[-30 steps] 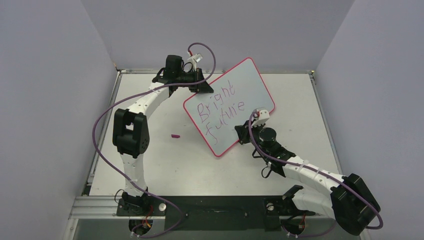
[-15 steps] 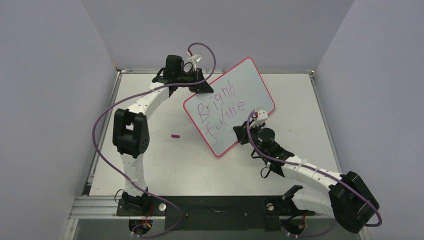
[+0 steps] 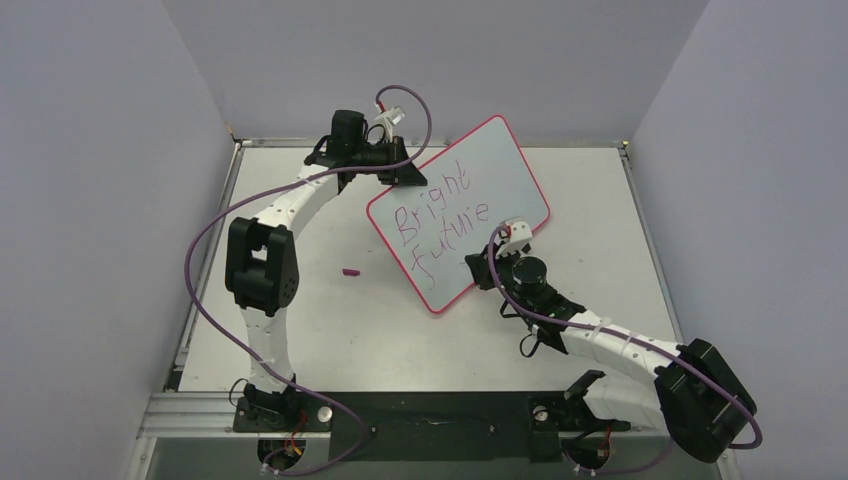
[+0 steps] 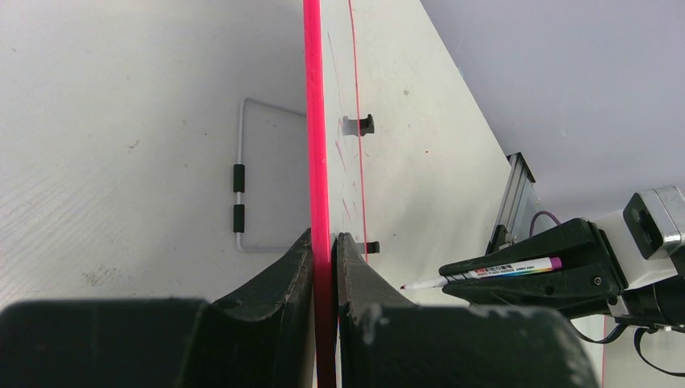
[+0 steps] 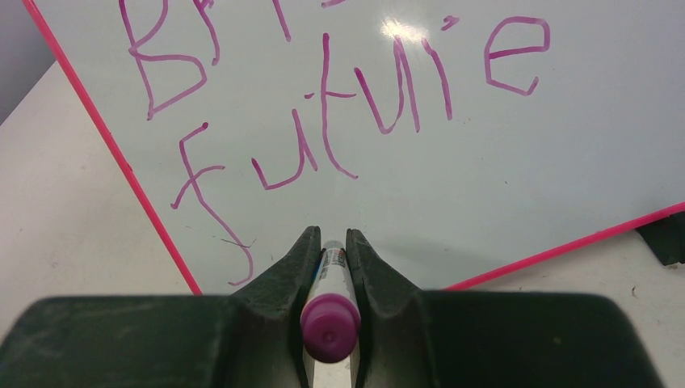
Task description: Write a sentence on the whiteboard
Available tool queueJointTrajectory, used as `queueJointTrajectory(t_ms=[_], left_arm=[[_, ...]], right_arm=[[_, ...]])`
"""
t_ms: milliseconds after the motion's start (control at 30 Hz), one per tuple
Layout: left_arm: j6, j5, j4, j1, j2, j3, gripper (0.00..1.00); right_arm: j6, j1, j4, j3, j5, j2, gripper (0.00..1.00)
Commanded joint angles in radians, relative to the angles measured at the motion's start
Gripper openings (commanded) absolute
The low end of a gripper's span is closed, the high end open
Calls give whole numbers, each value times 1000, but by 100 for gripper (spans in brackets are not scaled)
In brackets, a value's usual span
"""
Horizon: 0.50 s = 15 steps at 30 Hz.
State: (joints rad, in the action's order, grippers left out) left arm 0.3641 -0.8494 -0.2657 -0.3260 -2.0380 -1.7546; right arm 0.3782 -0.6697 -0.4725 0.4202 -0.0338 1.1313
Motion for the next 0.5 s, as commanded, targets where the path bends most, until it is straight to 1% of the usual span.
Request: queueJointTrajectory(t_ms=[0,200,367,467], left_arm=[[-40,-25,78,-24,64,-2,0],[-40,-25,78,-24,67,-1,0],[-40,-25,77,-24,69,0,0],[-40,-26,79,-21,71,1,0]], right_arm=[[-17,-12,-37,2,-28,12,0],[-20,-21,-16,19,-55,40,0],[-21,-25,44,23,-199,25,0],[-22,-26,64,19,-256,14,0]])
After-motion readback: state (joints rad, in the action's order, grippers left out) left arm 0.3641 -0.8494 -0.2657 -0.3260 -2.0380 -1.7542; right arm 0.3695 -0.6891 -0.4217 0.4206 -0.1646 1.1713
